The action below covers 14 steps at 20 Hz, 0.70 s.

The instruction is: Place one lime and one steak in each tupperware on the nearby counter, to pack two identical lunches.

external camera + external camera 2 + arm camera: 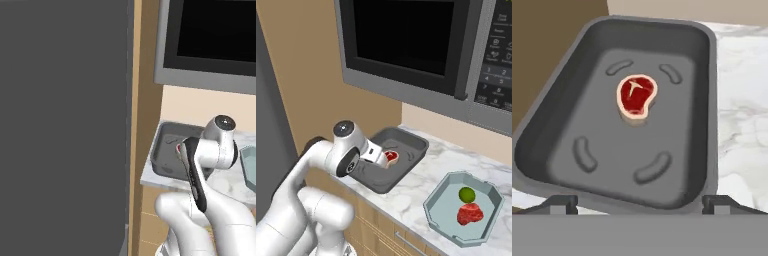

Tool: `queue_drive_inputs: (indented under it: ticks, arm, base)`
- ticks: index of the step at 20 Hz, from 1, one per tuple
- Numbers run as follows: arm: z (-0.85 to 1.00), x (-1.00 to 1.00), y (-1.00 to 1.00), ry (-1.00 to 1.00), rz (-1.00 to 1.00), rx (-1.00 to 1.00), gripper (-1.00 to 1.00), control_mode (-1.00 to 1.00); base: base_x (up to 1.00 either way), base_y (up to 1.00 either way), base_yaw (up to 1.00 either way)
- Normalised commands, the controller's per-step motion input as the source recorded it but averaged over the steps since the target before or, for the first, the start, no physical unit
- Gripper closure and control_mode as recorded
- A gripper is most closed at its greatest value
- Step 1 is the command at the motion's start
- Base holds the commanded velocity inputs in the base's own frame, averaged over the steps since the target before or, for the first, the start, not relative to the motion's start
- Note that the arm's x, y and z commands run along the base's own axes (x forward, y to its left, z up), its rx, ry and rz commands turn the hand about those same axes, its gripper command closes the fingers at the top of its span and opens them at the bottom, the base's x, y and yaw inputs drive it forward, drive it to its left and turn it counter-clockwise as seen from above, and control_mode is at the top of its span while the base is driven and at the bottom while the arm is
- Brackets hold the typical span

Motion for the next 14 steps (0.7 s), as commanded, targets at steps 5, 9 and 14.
queue_drive_inputs:
  ticks: [5,9,14]
  arm:
    - [0.8,-0.86,-0.03,0.0,-0.05,0.03,-1.0,-1.0]
    - [0.67,-0.62,0.04,-0.13,-0.01,-0.06,-1.0,-1.0]
    - [0.35,-0.49,0.0,-0.08,-0.04,-0.01,-1.0,1.0]
  base:
    - [0.0,0.0,0.0]
    - [0.0,0.0,0.0]
    - [-0.4,0.0,-0.07]
